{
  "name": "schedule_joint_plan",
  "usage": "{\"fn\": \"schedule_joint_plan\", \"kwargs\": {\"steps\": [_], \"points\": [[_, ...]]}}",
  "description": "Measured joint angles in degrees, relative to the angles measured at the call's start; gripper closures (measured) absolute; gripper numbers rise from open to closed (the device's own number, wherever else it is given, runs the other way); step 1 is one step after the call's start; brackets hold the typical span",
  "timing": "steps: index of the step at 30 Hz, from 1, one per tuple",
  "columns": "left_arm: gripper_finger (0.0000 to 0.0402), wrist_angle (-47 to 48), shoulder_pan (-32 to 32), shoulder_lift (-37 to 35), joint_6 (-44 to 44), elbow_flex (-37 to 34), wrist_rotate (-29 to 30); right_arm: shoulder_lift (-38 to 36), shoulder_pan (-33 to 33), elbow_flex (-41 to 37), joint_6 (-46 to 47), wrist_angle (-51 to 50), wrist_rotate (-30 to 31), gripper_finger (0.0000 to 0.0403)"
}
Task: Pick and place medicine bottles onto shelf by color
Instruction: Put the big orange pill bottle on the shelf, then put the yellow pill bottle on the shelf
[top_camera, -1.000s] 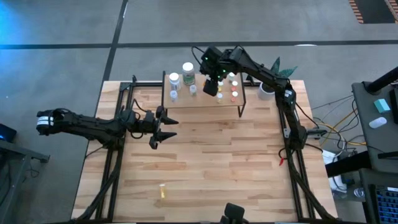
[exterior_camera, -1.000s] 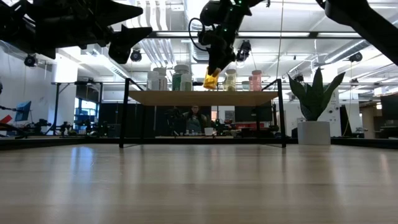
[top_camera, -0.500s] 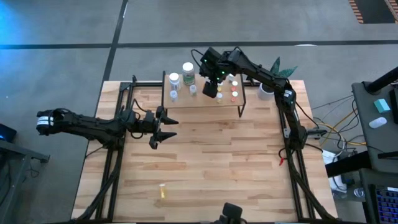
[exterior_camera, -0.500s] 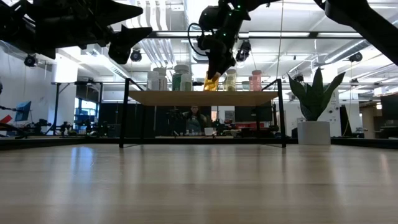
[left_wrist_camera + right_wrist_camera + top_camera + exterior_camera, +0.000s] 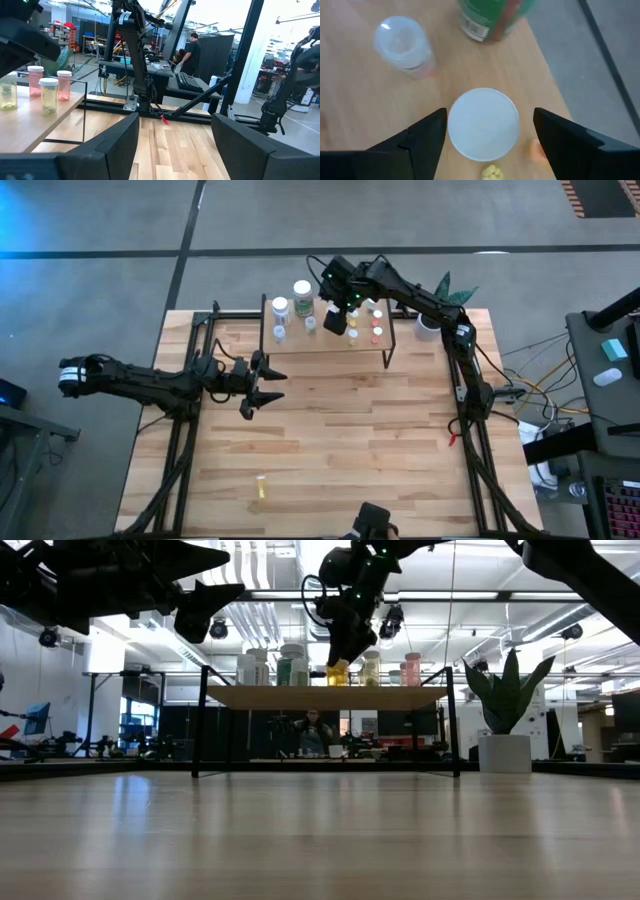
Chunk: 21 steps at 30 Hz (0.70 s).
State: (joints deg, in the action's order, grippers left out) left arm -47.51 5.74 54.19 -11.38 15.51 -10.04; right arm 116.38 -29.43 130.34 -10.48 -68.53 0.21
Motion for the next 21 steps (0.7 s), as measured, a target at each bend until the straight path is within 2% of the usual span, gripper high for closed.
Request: {"fn": "schedule_joint_plan", "kwargs": {"steps": [11,21], "points": [[0.0169,-0.01,0.02,0.0,0.01,0.0,0.0,-1.86,0.02,3.31,0.94,-3.13,1.39,0.0113],[0.0169,0.0,0.0,0.02,0.01,0.0,0.0,-10.1,2.27,3.51,2.74,-7.16,1.29,0.0117]]}}
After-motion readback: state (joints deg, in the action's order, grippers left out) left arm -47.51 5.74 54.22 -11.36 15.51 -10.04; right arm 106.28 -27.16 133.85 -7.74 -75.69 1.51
